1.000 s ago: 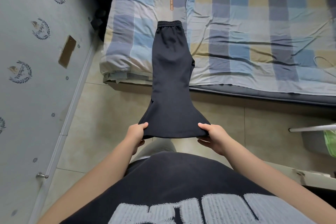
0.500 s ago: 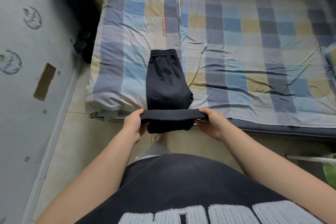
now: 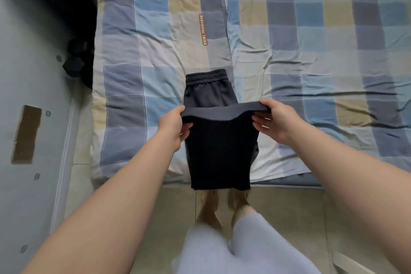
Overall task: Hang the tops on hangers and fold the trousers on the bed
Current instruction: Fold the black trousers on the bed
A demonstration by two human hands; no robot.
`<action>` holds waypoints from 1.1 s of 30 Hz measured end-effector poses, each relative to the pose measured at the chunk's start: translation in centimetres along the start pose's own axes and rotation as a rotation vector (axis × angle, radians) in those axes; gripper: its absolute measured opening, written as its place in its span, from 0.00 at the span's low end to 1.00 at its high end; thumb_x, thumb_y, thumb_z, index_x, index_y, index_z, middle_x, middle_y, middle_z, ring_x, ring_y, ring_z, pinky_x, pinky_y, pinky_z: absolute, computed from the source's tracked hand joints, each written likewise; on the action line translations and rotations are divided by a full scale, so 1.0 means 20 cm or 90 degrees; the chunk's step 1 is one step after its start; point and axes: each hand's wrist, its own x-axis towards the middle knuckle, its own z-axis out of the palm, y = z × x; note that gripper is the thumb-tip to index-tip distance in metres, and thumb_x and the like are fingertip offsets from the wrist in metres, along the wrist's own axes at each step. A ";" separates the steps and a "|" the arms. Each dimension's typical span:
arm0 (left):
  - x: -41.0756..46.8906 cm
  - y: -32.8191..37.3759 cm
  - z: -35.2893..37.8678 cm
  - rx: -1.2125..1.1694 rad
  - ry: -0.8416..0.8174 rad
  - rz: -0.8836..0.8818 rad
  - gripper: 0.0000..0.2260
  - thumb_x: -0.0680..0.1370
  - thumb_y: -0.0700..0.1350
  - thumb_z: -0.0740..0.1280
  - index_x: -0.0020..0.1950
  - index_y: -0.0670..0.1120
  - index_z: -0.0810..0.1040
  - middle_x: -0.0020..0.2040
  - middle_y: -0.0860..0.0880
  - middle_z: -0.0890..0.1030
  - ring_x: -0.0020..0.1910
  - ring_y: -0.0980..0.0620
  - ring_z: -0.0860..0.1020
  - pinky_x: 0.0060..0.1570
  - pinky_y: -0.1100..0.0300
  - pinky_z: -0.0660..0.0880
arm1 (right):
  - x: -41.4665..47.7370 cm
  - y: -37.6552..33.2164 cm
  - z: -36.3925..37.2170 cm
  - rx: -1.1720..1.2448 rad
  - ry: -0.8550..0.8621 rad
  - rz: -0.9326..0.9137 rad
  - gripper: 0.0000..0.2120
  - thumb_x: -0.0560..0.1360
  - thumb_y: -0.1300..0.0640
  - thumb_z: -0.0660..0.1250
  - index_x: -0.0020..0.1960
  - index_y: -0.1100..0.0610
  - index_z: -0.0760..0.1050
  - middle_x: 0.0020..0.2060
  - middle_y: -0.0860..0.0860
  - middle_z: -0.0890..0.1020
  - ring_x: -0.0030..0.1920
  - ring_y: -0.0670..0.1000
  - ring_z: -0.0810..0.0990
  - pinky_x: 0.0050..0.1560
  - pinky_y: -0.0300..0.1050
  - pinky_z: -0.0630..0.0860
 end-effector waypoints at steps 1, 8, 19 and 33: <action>0.10 0.04 0.04 0.003 0.004 0.006 0.13 0.80 0.51 0.66 0.62 0.48 0.78 0.50 0.49 0.80 0.37 0.53 0.81 0.32 0.61 0.74 | 0.11 -0.04 0.04 0.012 -0.003 0.006 0.06 0.81 0.54 0.66 0.49 0.56 0.76 0.41 0.54 0.81 0.44 0.52 0.81 0.48 0.48 0.79; 0.80 0.22 0.33 -0.015 0.018 0.030 0.11 0.80 0.50 0.65 0.61 0.49 0.78 0.53 0.49 0.82 0.37 0.55 0.82 0.32 0.62 0.74 | 0.93 -0.20 0.36 0.042 -0.027 0.016 0.05 0.81 0.52 0.64 0.50 0.53 0.75 0.41 0.51 0.81 0.42 0.48 0.81 0.39 0.44 0.77; 1.13 -0.04 0.40 0.096 -0.016 0.114 0.16 0.83 0.57 0.59 0.70 0.56 0.72 0.65 0.55 0.77 0.58 0.51 0.79 0.55 0.51 0.78 | 1.44 0.03 0.37 -0.122 -0.176 -0.005 0.24 0.80 0.50 0.66 0.75 0.46 0.67 0.70 0.45 0.75 0.70 0.51 0.71 0.64 0.53 0.69; 0.70 -1.01 0.14 0.421 0.190 0.226 0.41 0.71 0.55 0.76 0.79 0.53 0.59 0.75 0.52 0.68 0.73 0.49 0.68 0.70 0.47 0.68 | 1.15 0.95 -0.21 -0.381 -0.028 -0.003 0.52 0.63 0.34 0.77 0.79 0.44 0.55 0.72 0.46 0.69 0.70 0.53 0.71 0.70 0.55 0.70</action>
